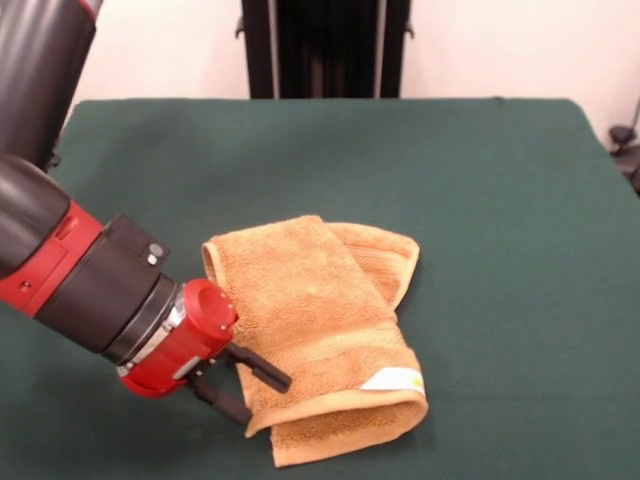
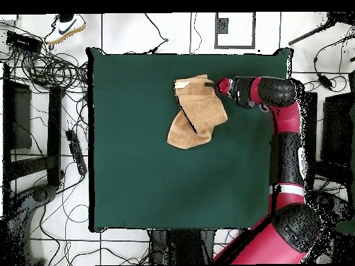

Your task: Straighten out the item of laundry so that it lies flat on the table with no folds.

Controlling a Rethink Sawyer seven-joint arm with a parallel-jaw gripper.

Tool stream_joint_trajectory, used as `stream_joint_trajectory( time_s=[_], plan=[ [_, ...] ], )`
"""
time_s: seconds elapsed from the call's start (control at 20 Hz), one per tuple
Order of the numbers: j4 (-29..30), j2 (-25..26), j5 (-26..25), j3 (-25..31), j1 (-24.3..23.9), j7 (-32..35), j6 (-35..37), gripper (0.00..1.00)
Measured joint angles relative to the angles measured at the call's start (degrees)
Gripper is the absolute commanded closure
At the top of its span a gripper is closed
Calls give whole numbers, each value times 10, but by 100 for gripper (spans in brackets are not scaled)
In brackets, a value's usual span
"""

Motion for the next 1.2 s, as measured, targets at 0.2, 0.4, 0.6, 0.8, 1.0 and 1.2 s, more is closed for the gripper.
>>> stream_joint_trajectory(
  time_s=[0.2, 0.4, 0.6, 0.8, 1.0, 1.2],
  plan=[
    [7, 1, 7, -3, 1, 0, -2, 0],
    [8, -1, 9, -6, 4, 0, -2, 0],
    [8, -4, 12, -13, 8, 0, -2, 0],
    [8, -7, 19, -20, 11, 0, -2, 0],
    [8, -7, 20, -21, 12, 0, -2, 0],
    [11, -7, 23, -22, 12, 0, -2, 0]
  ],
)
